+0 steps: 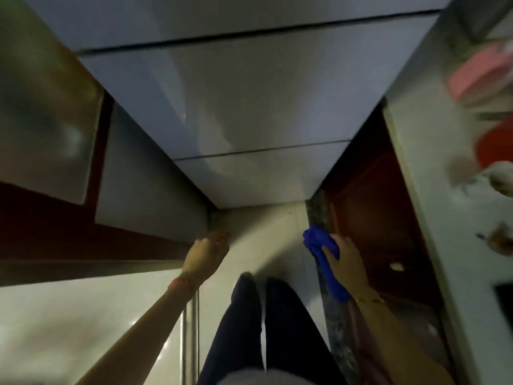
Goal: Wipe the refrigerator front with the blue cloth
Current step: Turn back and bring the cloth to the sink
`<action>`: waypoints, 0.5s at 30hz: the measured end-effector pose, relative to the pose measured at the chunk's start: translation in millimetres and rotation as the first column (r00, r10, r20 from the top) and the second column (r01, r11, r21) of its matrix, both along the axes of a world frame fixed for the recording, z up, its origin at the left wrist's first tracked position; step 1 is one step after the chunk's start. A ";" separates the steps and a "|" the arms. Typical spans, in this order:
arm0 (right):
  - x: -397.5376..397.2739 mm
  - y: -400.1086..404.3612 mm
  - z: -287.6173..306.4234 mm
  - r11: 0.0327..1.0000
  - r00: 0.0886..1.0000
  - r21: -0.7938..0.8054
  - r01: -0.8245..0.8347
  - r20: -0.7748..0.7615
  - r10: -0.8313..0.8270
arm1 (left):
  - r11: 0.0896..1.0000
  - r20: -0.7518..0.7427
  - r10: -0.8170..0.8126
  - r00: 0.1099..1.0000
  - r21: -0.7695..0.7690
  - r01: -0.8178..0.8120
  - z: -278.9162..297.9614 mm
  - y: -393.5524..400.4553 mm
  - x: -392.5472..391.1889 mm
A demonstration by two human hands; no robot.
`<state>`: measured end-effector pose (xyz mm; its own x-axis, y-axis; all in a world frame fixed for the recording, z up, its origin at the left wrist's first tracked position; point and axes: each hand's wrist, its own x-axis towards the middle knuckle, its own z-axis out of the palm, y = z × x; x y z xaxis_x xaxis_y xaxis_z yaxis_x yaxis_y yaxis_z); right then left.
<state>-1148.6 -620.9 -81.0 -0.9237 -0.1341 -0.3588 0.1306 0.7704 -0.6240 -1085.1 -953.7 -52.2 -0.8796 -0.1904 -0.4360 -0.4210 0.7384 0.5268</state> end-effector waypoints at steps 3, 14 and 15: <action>53.9 39.8 32.0 0.996 0.983 0.074 0.051 0.175 -0.063 | 0.998 0.122 0.024 0.992 0.055 -0.031 36.9 26.5 32.0; 185.9 85.7 54.6 0.781 0.749 0.146 0.607 0.222 -0.624 | 0.926 0.310 -0.365 0.878 0.019 0.378 3.6 21.9 3.0; 199.0 81.8 55.0 0.737 0.706 0.152 0.658 0.216 -0.675 | 0.896 0.320 -0.423 0.848 0.010 0.444 -1.7 18.4 -6.1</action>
<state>-949.5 -539.1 -25.9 -0.6464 0.5118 -0.5659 0.7626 0.4586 -0.4563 -1091.2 -935.3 -54.0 -0.7030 0.1431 -0.6966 -0.1826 0.9104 0.3712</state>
